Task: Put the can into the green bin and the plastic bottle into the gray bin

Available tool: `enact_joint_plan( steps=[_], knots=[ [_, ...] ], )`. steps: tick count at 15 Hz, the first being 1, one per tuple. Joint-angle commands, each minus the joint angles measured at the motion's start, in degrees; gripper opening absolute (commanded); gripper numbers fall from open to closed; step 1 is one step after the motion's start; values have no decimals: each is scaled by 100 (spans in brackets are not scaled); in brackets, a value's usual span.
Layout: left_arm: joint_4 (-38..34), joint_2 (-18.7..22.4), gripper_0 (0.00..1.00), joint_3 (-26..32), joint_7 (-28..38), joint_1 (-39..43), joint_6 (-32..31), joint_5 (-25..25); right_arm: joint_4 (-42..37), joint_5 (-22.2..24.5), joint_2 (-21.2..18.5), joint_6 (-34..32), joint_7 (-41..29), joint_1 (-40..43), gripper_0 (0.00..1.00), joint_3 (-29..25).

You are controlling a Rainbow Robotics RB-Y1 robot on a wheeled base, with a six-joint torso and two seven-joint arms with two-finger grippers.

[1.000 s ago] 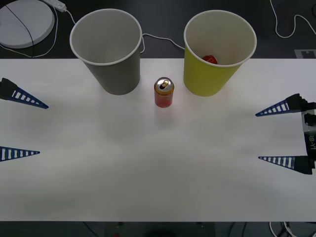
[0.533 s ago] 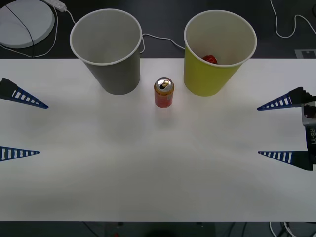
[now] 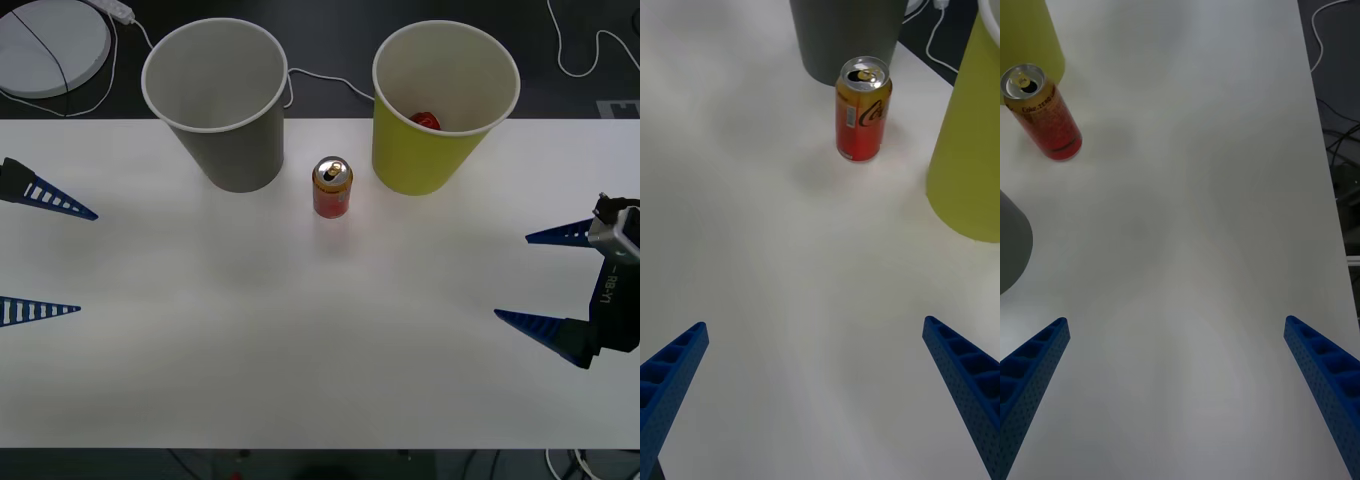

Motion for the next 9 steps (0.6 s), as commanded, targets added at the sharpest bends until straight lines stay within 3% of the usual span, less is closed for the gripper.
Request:
enact_joint_plan(
  steps=[1,4,9],
  knots=[
    [0,0,100,0,0,0,0,0,-135,13,-670,1825,-915,536,100,636],
    [0,0,100,0,0,0,0,0,-118,-31,-1488,3925,-1134,773,100,1647],
    [0,0,100,0,0,0,0,0,5,-189,-2138,5956,-1187,307,100,3229]
  ],
)
